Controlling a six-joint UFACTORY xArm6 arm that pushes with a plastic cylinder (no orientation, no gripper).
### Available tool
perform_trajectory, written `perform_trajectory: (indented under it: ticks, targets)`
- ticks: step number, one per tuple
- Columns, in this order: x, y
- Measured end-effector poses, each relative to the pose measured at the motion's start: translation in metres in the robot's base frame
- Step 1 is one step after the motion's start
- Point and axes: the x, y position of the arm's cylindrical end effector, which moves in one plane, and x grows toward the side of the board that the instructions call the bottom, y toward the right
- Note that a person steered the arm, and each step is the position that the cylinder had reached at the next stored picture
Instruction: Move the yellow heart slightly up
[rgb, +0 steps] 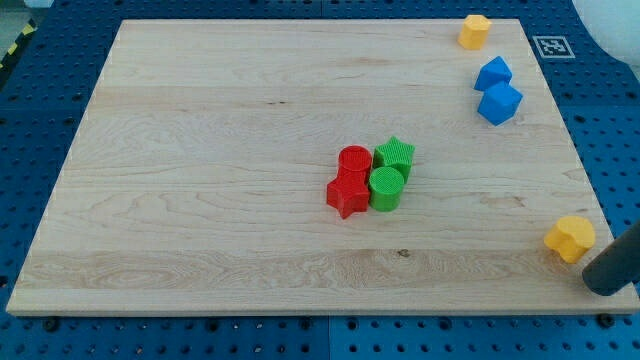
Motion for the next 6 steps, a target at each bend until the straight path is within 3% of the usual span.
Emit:
perform_trajectory:
  ticks: [4,6]
  targets:
    - [-0.043,-0.005]
    - [-0.044,-0.025]
